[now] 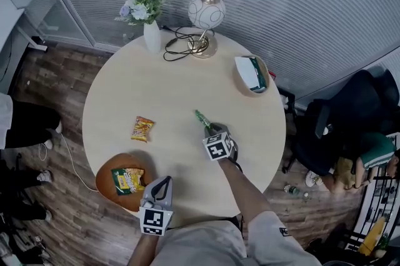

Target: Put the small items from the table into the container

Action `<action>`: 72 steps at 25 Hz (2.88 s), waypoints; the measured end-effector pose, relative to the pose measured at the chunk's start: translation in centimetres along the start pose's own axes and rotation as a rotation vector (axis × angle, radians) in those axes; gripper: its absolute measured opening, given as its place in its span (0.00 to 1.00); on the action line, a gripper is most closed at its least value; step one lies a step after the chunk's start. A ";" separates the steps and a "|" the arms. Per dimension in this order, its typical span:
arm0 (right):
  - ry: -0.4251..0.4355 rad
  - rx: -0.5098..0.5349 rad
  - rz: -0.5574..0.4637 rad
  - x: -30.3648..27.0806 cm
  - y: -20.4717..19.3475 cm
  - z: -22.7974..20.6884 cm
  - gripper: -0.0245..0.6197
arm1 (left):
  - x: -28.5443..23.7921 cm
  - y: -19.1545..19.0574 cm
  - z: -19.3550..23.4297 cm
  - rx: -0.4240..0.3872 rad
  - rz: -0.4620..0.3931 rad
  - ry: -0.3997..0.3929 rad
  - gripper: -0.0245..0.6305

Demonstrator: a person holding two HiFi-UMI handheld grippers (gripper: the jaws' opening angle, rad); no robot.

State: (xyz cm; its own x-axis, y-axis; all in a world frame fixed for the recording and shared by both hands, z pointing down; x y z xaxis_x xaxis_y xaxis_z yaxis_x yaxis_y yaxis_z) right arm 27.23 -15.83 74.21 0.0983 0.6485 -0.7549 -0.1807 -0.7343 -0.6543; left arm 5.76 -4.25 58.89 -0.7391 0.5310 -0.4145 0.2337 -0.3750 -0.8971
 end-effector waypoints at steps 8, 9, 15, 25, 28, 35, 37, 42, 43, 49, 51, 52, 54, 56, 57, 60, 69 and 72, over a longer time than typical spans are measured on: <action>0.000 -0.005 -0.018 1.2 0.7 0.0 0.14 | 0.6 0.1 0.5 0.003 -0.007 0.016 0.04; 0.002 -0.006 -0.027 1.5 0.9 0.1 0.13 | 0.7 0.2 0.5 0.001 -0.010 0.019 0.03; 0.033 0.010 -0.134 4.7 4.2 1.5 0.13 | 1.2 0.8 0.4 -0.002 -0.039 0.034 0.04; 0.232 0.150 -0.313 10.0 10.5 13.1 0.13 | 5.6 0.7 2.6 0.013 -0.105 0.139 0.03; 0.305 0.199 -0.334 10.8 11.4 17.7 0.13 | 7.8 0.2 3.5 0.020 -0.117 0.188 0.03; 0.493 0.301 -0.309 11.0 10.5 29.6 0.13 | 13.9 -2.1 6.3 0.059 -0.123 0.318 0.03; 0.526 0.326 -0.289 10.8 9.8 32.0 0.13 | 15.3 -2.7 7.0 0.071 -0.124 0.350 0.04; 0.561 0.395 -0.225 9.8 7.2 35.4 0.13 | 17.8 -3.7 7.8 0.089 -0.129 0.402 0.03; 0.563 0.404 -0.213 9.7 6.8 35.7 0.13 | 18.2 -3.9 7.9 0.092 -0.129 0.409 0.04; 0.553 0.425 -0.177 9.4 5.6 36.3 0.15 | 19.5 -4.6 7.8 0.107 -0.132 0.427 0.04; 0.557 0.422 -0.172 9.3 5.4 36.3 0.19 | 19.5 -4.6 7.7 0.110 -0.135 0.426 0.04; 0.559 0.419 -0.171 9.4 5.2 36.2 0.20 | 19.4 -4.6 7.6 0.110 -0.136 0.425 0.04; 0.559 0.407 -0.181 9.8 5.2 36.0 0.20 | 19.2 -4.6 7.4 0.111 -0.138 0.421 0.03; 0.550 0.385 -0.211 10.5 5.8 35.3 0.17 | 18.8 -4.3 7.5 0.109 -0.142 0.417 0.03; 0.542 0.367 -0.229 10.8 6.3 34.8 0.16 | 18.4 -4.1 7.6 0.106 -0.145 0.414 0.03; 0.504 0.304 -0.298 12.0 7.3 32.6 0.11 | 17.3 -3.7 7.6 0.098 -0.154 0.403 0.04; 0.364 0.101 -0.466 15.4 8.1 25.5 0.04 | 13.4 -2.4 7.2 0.084 -0.164 0.343 0.03; 0.333 0.072 -0.479 15.8 7.3 24.2 0.04 | 12.3 -2.1 6.9 0.084 -0.166 0.313 0.03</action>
State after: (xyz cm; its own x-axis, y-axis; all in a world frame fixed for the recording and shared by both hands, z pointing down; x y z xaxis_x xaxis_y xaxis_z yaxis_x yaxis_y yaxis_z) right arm 3.75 -6.12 58.61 0.4851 0.7981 -0.3574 -0.1053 -0.3524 -0.9299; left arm -8.17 -2.22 56.73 -0.5304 0.7920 -0.3023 0.0641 -0.3181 -0.9459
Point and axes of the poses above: the fingertips, and each gripper's own axes: x backward along the fingers, z to its left, y out of its top, the point moved 1 cm from there along x, backward along the fingers, and after that the axes turned 5 degrees about -z, right-handed, at the moved point
